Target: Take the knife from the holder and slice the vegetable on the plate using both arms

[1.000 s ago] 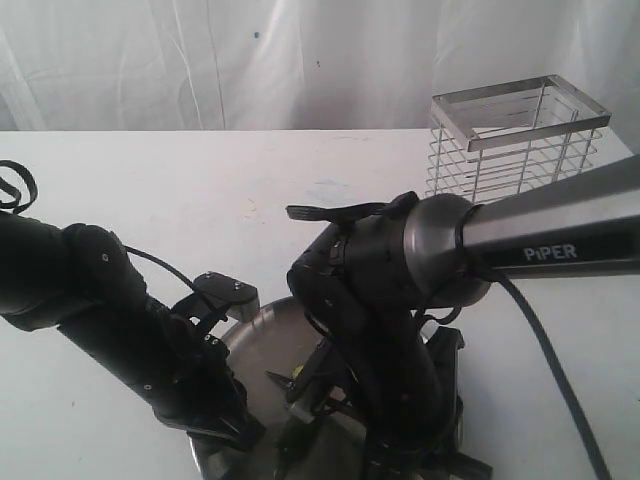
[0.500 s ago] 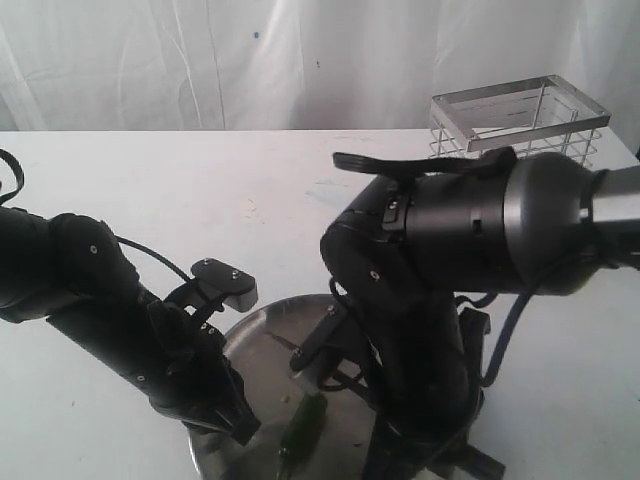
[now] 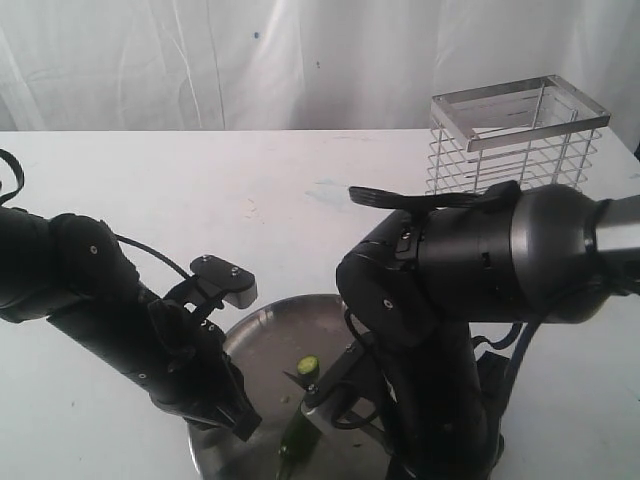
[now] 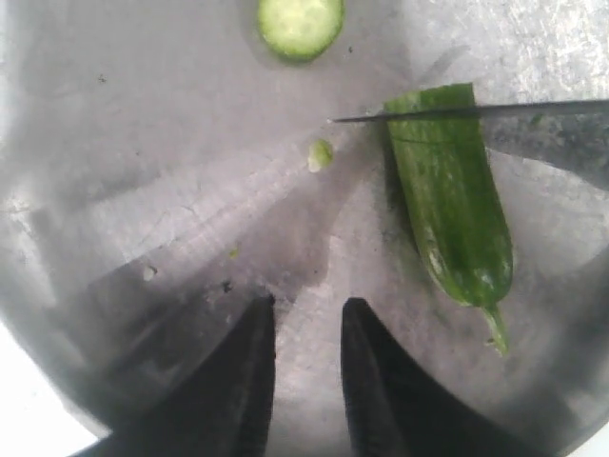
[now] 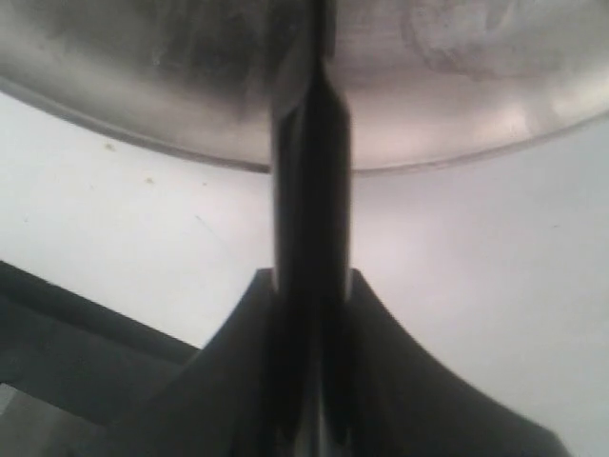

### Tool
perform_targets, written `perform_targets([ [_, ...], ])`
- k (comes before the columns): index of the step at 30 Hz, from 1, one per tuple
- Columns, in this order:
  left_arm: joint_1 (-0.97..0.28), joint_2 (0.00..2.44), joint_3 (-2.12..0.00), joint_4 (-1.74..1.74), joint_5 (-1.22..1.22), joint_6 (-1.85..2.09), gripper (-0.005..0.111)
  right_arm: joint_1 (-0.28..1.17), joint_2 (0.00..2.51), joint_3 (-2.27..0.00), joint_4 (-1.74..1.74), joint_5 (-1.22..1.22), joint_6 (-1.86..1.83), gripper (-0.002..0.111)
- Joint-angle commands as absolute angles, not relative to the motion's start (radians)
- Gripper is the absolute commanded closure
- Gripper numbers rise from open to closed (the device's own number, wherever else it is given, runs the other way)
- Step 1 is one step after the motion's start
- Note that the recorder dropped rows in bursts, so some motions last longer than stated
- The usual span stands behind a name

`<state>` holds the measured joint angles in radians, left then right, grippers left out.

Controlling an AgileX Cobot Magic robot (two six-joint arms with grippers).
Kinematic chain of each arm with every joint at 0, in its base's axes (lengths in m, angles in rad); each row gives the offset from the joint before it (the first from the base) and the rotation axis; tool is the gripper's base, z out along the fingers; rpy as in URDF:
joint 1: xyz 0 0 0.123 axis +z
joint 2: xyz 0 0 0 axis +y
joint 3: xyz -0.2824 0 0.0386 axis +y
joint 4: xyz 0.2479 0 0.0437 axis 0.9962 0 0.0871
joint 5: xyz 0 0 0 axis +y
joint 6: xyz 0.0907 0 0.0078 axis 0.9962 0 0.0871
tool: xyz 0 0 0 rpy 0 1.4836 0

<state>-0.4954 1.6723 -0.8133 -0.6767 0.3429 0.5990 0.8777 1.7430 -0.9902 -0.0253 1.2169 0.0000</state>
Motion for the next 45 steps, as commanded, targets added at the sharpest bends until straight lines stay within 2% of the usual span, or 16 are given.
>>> perform_targets([
  [1, -0.501, 1.664, -0.805, -0.68, 0.358, 0.59, 0.076, 0.877, 1.735, -0.987, -0.026, 1.221, 0.0, 0.108],
  [37, -0.501, 1.664, -0.805, -0.675, 0.356, 0.581, 0.076, 0.877, 1.737, -0.987, -0.033, 1.177, -0.043, 0.108],
  [45, -0.501, 1.664, -0.805, -0.675, 0.356, 0.581, 0.076, 0.877, 1.805, -0.987, -0.033, 1.179, -0.043, 0.108],
])
